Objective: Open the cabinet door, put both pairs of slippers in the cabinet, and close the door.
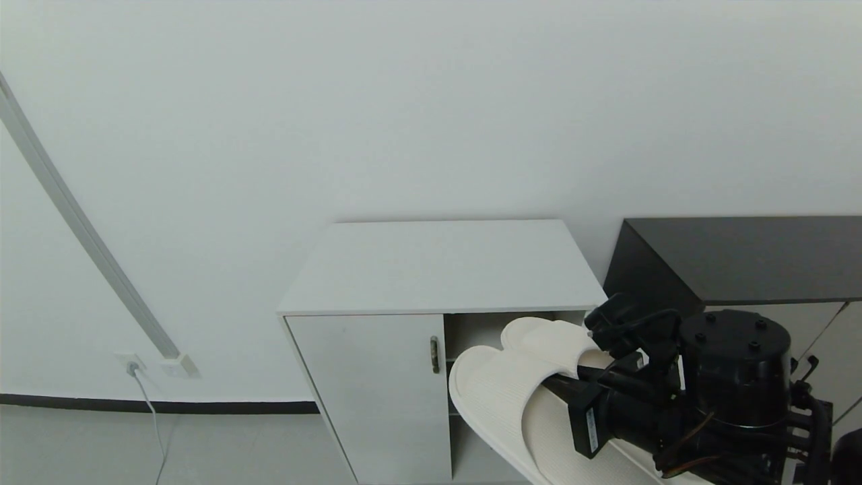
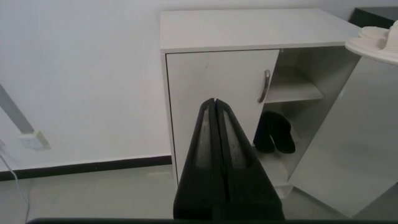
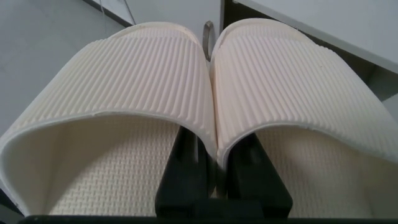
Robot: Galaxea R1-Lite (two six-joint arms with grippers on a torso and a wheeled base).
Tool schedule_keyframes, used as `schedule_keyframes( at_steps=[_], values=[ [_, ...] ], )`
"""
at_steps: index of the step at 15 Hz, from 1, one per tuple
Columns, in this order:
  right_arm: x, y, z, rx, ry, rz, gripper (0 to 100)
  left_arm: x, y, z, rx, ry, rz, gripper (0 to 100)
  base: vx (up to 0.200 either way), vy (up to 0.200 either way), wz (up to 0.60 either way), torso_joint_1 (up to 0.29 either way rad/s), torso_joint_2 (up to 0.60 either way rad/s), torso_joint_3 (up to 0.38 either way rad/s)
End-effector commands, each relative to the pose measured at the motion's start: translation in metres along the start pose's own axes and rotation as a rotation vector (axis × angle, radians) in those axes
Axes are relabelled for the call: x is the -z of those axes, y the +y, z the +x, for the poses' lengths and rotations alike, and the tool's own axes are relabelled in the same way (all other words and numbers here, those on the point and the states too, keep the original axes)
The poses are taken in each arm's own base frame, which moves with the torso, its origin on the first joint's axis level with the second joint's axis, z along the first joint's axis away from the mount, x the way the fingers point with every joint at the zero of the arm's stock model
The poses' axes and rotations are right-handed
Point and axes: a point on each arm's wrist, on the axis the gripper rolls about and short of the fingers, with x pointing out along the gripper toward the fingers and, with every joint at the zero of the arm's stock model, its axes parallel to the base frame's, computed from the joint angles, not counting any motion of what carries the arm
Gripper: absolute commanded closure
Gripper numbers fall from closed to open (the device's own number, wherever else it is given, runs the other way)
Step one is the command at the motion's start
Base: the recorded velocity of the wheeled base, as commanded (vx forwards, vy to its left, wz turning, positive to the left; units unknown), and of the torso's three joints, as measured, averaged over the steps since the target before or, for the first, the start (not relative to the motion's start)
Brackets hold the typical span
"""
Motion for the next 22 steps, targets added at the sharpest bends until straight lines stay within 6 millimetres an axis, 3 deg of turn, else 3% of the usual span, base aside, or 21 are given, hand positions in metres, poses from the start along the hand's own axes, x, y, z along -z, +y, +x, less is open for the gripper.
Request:
schedule_keyframes(
  at_steps=[1, 8, 22],
  values=[
    [0.0013, 0.0000, 0.0008, 0.000, 0.006, 0.000, 100, -0.0003, 0.0000, -0.0001, 0.000, -0.001, 0.000, 100, 0.000, 0.000, 0.00, 0.000, 0.00, 0.000],
    [0.0042, 0.0000, 0.0030, 0.002, 0.013, -0.001, 100, 0.0001, 0.0000, 0.0001, -0.002, 0.002, -0.002, 100, 0.000, 0.000, 0.00, -0.059, 0.13, 0.070],
    [0.0075, 0.0001, 0.0025, 0.001, 0.000, -0.020, 100, 0.0001, 0.0000, 0.0000, 0.000, 0.000, -0.003, 100, 0.000, 0.000, 0.00, -0.200, 0.48, 0.274]
  ],
)
